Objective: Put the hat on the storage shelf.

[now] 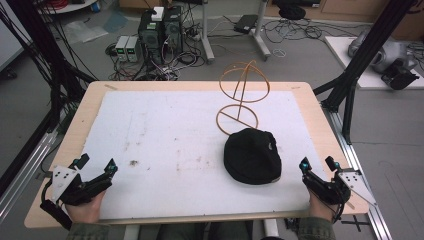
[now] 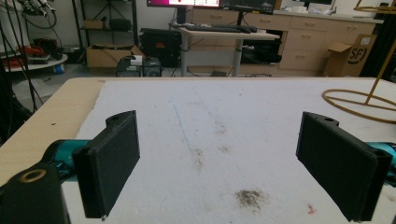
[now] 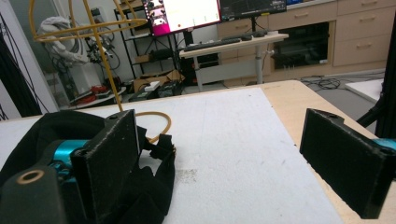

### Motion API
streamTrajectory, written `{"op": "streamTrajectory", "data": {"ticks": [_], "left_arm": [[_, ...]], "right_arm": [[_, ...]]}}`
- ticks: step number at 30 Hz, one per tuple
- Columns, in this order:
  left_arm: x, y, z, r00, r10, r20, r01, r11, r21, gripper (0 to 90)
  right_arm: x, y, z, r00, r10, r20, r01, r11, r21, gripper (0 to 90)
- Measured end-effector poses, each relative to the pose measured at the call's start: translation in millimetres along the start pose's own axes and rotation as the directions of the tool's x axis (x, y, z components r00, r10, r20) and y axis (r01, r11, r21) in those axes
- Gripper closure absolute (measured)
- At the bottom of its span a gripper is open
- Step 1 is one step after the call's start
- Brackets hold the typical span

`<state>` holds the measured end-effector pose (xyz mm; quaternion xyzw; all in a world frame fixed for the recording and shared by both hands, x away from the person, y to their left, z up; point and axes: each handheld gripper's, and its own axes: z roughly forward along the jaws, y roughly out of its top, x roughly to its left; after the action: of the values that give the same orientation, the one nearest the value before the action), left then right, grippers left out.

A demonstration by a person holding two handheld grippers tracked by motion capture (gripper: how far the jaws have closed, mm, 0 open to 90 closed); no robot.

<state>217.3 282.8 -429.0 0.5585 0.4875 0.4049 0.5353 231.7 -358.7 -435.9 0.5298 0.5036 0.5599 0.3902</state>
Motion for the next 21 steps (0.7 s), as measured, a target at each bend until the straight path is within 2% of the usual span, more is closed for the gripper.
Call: {"op": "streamTrajectory", "data": {"ticks": [7,12,14,16,18,21], "left_arm": [[2.4,-0.2,-0.3,0.9998,-0.019,0.004,0.019,0.9997,0.012,13.8],[3.2,-3.3,-1.0,0.9978,-0.060,0.029,0.059,0.9977,0.033,13.8],[1.5,-4.4,-1.0,0.9981,-0.051,0.035,0.049,0.9972,0.056,13.8],[-0.6,-4.5,-0.8,0.9986,-0.039,0.035,0.037,0.9980,0.051,13.8],[-1.9,-4.6,-0.3,0.9992,-0.021,0.034,0.019,0.9983,0.055,13.8],[-1.9,-6.2,1.3,0.9995,-0.019,0.026,0.017,0.9976,0.067,13.8]], "right_arm": [[-4.7,2.0,6.9,0.9999,0.008,-0.007,-0.008,1.000,-0.003,10.9],[-6.5,2.5,21.3,0.9999,-0.004,-0.015,0.004,1.000,0.009,10.9],[-5.4,3.0,29.5,0.9997,-0.012,-0.023,0.012,1.000,0.011,10.9],[-3.7,3.1,35.0,0.9995,-0.008,-0.029,0.009,1.000,0.021,10.9],[-3.2,3.3,40.3,0.9987,-0.027,-0.043,0.028,0.999,0.016,10.9],[0.3,3.6,44.1,0.9977,-0.040,-0.054,0.041,0.999,0.018,10.9]]}}
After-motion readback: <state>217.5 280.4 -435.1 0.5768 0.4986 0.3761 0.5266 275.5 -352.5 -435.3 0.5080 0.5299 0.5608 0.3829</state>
